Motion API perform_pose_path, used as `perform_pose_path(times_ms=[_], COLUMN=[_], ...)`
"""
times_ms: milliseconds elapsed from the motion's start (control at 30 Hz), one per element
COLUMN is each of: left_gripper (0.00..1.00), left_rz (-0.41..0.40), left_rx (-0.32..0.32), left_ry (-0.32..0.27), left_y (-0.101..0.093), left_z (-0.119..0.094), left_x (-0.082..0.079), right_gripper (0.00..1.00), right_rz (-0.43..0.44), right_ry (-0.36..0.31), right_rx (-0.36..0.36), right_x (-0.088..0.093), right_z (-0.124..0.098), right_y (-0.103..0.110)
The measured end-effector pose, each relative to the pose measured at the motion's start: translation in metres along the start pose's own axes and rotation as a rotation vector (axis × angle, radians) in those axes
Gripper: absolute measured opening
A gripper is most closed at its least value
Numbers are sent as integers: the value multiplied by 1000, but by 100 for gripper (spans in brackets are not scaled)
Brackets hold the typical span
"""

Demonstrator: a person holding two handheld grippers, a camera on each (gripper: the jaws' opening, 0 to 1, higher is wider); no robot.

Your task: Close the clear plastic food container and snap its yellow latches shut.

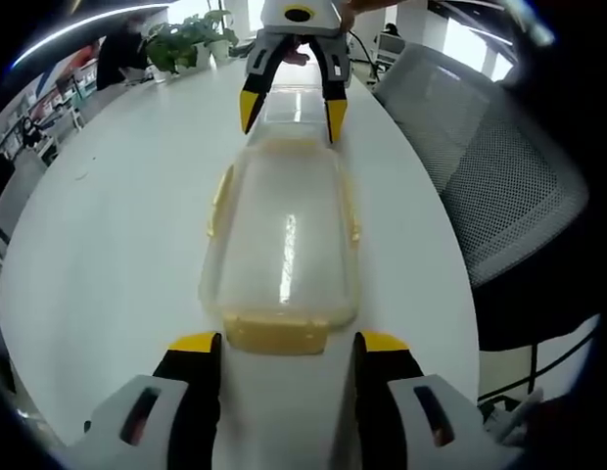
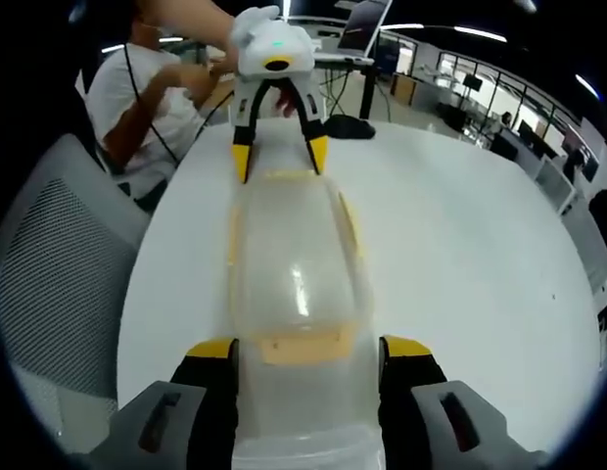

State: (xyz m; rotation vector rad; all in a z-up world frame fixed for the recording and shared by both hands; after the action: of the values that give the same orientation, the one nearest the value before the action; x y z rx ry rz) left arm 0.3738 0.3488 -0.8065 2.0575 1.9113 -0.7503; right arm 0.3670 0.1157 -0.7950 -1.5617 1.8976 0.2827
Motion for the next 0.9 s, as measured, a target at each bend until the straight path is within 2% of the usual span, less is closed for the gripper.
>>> perform_pose_path(times_ms=[467,767,900], left_gripper=[52,51,50], left_rz=[14,30,35], left_rx=[23,35,40], left_ry=[31,60,78], left_y=[-1,0,1], left_z=[1,1,1], left_x=[-1,-2,-3], right_gripper=[52,47,42], right_rz=[-95,-171,-162], right_ry=[72,150,174], right_rx=[-30,-45,-61], right_x=[1,-2,-3], right_z=[4,10,13], right_y=[1,-1,0])
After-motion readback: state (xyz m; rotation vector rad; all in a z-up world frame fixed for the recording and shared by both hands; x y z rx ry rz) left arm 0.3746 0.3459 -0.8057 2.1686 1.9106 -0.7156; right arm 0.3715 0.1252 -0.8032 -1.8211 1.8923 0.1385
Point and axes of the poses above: the point that each gripper's makers call its tool centre point, and the gripper's own axes: z roughly forward along the fingers, y roughly to its left, x roughly out of its underside, the point moved 6 cm from there along -z, roughly backward along the fingers, and after that the axes turned 13 degrees about x, right-handed, at the moved point
